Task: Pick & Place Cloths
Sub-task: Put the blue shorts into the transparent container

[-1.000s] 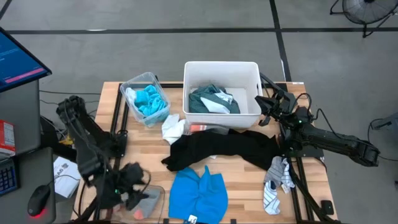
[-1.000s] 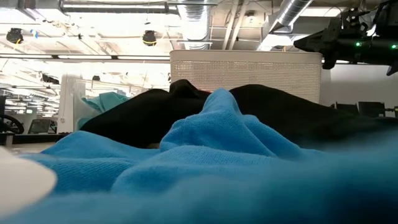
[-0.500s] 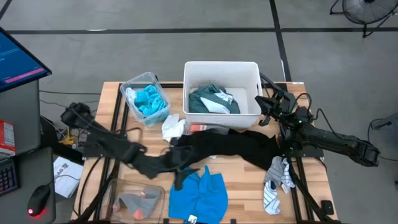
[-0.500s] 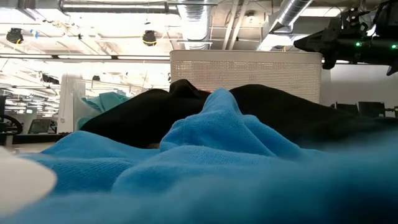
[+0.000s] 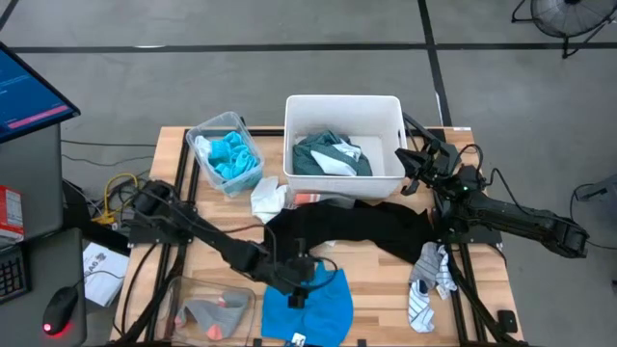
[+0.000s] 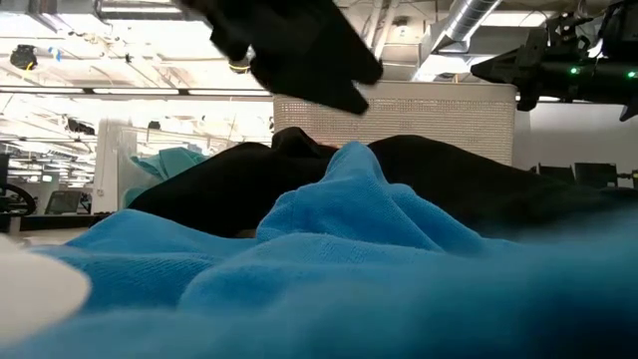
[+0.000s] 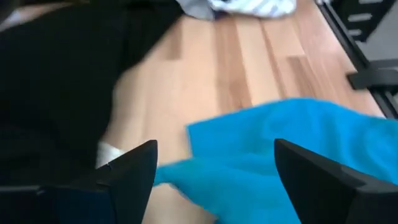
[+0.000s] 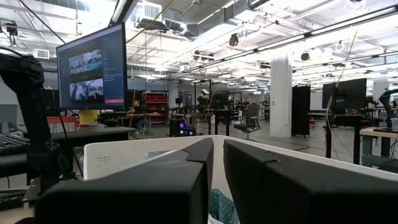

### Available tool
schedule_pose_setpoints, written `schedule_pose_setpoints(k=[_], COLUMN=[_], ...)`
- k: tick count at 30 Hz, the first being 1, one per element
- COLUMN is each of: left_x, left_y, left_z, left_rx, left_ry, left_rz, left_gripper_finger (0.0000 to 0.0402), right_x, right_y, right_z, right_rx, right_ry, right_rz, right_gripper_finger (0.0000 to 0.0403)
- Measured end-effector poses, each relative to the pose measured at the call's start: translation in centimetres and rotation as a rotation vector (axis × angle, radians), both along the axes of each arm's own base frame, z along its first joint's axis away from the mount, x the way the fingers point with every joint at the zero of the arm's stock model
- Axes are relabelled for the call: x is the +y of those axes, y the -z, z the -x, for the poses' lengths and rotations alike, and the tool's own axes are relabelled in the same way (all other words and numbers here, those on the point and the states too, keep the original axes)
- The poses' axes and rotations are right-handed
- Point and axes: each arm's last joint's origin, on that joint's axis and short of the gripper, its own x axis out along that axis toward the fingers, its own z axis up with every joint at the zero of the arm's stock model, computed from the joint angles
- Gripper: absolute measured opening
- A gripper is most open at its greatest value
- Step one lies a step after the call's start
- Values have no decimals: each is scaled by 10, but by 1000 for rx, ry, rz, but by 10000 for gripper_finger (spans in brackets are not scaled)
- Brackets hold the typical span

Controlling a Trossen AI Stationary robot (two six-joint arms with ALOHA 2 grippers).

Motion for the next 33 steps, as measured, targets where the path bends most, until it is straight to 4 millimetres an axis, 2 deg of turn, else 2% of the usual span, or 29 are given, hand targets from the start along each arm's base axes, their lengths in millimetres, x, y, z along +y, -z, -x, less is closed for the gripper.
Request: schedule_pose_setpoints(k=[9, 16, 19, 23, 29, 31, 33], left_x=[-15, -17, -17, -11, 2, 8, 15], left_y=[47, 77, 83, 88, 75, 62, 35], left_z=[-10, -12, -11, -9, -11, -11, -13], left_rx=[25, 111, 142, 200, 204, 181, 103], left_ry=[23, 117, 120, 67, 21, -7, -33], left_rz=[-14, -41, -61, -35, -13, 11, 44], left_gripper_finger=[302, 299, 285, 216, 28, 16, 13], right_x=[0, 0, 0, 0, 0, 0, 0], right_y=[0, 0, 0, 0, 0, 0, 0], right_z=[0, 0, 0, 0, 0, 0, 0], right_rx=[0, 0, 0, 0, 0, 0, 0], right_ry=[0, 0, 0, 0, 0, 0, 0], right_rz=[0, 0, 0, 0, 0, 0, 0], right_gripper_finger=[37, 37, 37, 37, 37, 37, 37])
